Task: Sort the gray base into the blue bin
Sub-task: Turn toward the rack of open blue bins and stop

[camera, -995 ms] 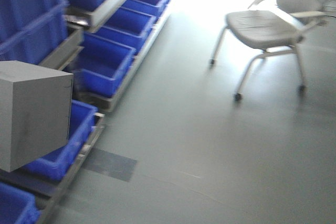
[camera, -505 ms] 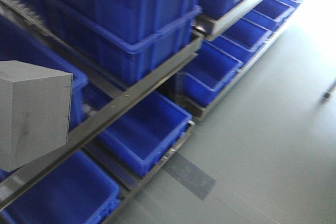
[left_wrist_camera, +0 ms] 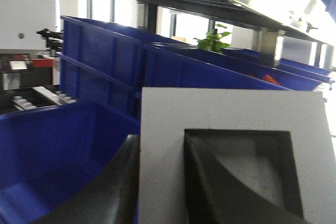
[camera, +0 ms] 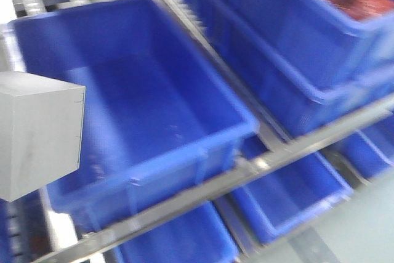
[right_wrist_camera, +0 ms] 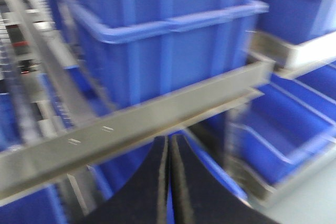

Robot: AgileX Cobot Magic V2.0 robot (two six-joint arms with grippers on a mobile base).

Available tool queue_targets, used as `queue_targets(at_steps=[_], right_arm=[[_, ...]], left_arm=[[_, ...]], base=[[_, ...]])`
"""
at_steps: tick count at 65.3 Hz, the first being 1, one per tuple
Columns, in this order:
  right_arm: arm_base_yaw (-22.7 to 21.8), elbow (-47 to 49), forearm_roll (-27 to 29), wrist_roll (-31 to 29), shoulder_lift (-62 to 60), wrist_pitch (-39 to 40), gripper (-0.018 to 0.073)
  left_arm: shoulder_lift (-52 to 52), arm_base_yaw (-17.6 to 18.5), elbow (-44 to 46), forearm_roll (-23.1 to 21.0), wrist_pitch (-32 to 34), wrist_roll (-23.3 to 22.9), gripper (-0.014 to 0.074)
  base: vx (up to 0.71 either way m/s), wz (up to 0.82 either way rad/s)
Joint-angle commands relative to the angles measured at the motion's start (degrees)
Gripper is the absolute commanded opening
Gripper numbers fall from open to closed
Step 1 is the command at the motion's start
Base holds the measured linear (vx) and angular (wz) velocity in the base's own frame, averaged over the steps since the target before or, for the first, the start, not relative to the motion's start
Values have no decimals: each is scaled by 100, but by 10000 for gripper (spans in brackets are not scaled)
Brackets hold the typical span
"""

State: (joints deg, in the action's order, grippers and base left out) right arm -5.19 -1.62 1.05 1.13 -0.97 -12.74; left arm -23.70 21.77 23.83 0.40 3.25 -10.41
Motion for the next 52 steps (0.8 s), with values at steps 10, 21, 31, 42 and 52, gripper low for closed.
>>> queue_targets(at_steps=[10, 21, 31, 42, 52], right_arm=[[2, -9, -38, -44, -10, 434, -5], [2, -9, -38, -44, -10, 434, -5], [2, -9, -38, -44, -10, 434, -5], [2, -9, -38, -44, -10, 434, -5], [2, -9, -38, -44, -10, 428, -5]], left_arm=[[-8, 28, 169, -40, 626, -33, -6], [-8, 28, 169, -40, 626, -33, -6], [-8, 28, 169, -40, 626, -33, -6], [-8, 28, 169, -40, 626, -33, -6], [-8, 28, 169, -40, 626, -33, -6]], base=[[19, 72], [16, 60], [13, 50], [11, 43], [8, 29]])
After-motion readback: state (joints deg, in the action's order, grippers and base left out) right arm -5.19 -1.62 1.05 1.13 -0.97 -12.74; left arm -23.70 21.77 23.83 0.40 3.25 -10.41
